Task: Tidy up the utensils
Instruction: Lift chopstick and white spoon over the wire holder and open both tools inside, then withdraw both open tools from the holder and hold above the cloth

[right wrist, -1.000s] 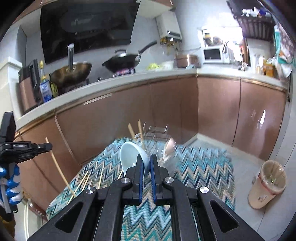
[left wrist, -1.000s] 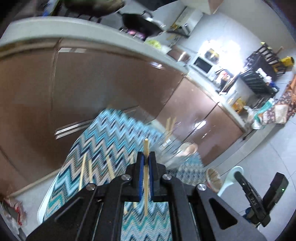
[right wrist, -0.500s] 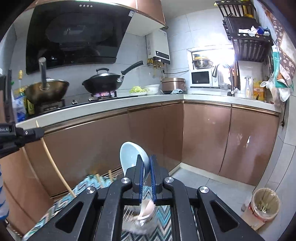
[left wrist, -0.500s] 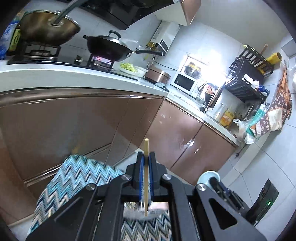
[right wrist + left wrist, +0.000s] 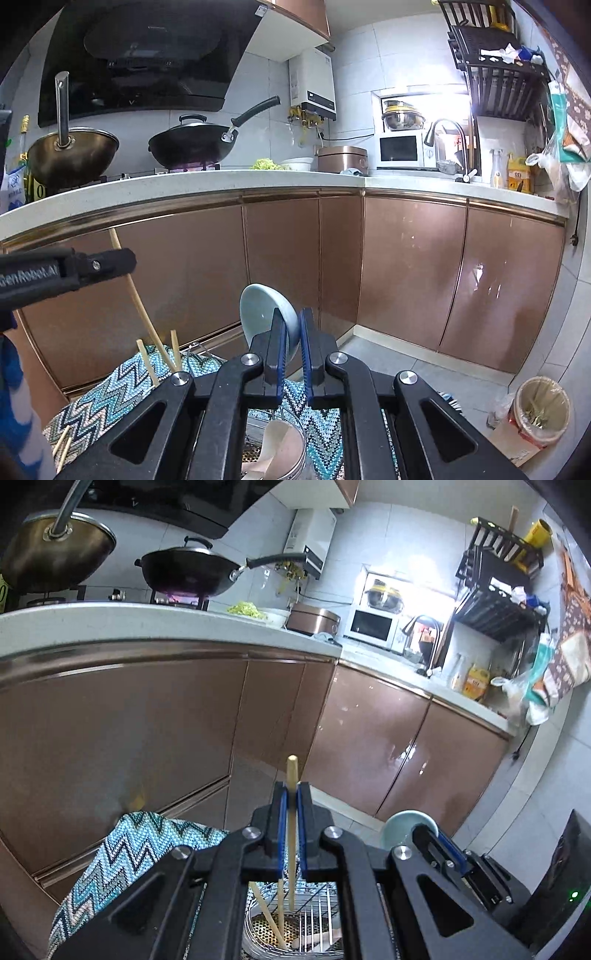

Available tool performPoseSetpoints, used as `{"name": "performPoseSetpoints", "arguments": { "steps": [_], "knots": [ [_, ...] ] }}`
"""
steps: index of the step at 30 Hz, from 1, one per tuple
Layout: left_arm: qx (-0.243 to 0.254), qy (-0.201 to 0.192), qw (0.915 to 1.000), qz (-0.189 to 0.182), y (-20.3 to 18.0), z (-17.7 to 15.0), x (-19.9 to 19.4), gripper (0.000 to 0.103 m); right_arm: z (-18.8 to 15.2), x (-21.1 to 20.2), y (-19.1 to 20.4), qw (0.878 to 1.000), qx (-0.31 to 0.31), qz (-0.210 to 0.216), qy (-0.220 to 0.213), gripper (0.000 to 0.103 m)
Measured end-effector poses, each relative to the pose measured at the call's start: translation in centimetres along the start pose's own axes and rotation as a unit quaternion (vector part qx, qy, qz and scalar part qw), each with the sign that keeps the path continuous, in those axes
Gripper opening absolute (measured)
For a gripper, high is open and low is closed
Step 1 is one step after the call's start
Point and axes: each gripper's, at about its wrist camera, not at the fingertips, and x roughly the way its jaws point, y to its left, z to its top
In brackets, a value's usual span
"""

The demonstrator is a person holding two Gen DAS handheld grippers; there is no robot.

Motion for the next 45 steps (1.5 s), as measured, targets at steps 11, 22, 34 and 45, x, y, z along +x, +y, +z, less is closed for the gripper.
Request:
{"name": "performPoseSetpoints", "arguments": {
  "steps": [11, 22, 34, 45],
  "knots": [
    [0.008, 0.010, 0.9999, 0.001, 0.7, -1.6, -0.6, 0.018, -1.1, -1.0, 0.0, 1.000, 0.012, 0.012, 0.002, 0.025],
    [0.009, -0.016, 0.9998, 0.009, 1.1, -0.5, -7.9, 0.047, 0.8, -6.7, -0.9, 1.000, 0.023, 0.001, -0.011, 0.042],
    [0.016, -0.036, 0.9981, 0.049, 3.4, -1.9, -17.4, 0.058, 1.5, -14.8, -1.3, 0.999, 0.033, -0.009, -0.016, 0.061],
    [0.014, -0.039, 0.9952, 0.088, 6.3, -3.8, -24.3, 0.059, 1.0, -20.3, -1.7, 0.999, 0.042, -0.014, -0.015, 0.063]
  ]
}}
